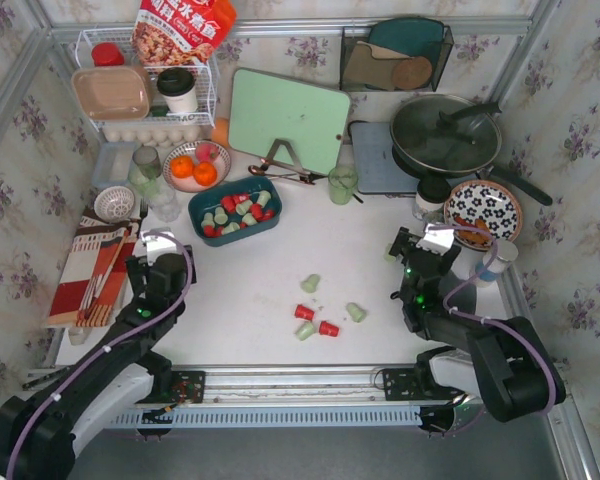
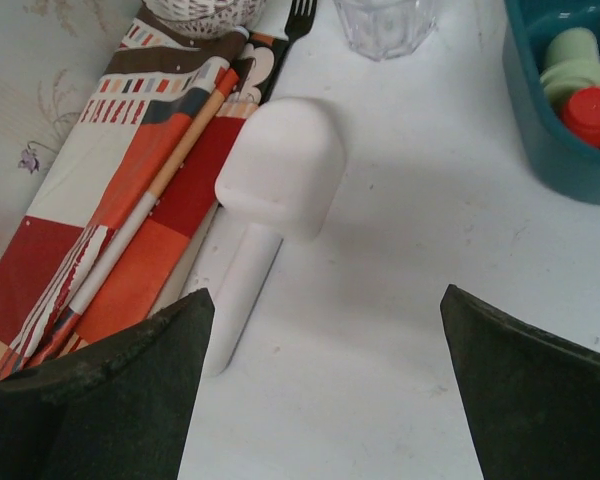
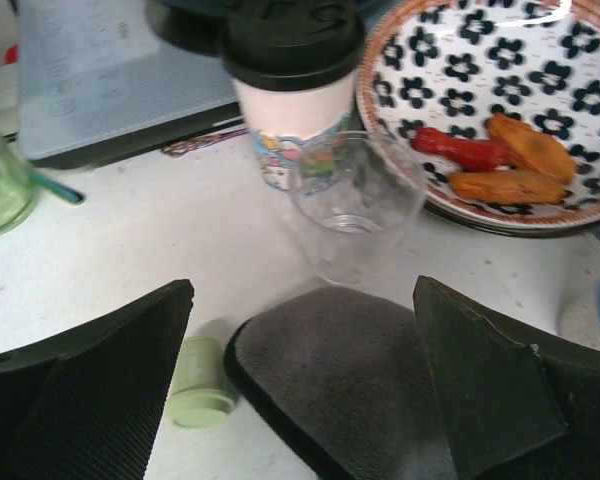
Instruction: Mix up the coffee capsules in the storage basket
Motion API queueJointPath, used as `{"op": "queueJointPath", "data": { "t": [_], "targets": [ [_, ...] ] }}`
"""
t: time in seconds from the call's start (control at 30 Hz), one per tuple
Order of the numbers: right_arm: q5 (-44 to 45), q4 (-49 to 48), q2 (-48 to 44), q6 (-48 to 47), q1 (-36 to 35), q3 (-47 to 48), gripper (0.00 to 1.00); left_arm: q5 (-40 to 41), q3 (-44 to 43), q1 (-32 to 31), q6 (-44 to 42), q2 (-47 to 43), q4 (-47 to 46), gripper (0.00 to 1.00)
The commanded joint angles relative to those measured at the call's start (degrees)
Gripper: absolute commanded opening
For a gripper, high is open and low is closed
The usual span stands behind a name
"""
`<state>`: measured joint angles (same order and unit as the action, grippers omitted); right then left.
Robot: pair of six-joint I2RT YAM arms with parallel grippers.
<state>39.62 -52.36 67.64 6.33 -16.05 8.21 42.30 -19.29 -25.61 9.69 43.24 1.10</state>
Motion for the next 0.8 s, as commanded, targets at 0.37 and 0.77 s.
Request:
{"op": "queueJointPath", "data": {
  "t": [0.37, 0.77],
  "targets": [
    [-16.36, -1.45, 2.29, -6.02, 0.06, 2.06, 1.0, 0.06, 3.38, 0.64, -3.1, 0.29, -7.86, 0.97],
    [-20.75, 3.93, 1.3, -4.72, -0.18, 3.25, 1.0, -2.67, 1.76, 0.91, -3.51, -3.08, -2.81, 0.96]
  ]
}}
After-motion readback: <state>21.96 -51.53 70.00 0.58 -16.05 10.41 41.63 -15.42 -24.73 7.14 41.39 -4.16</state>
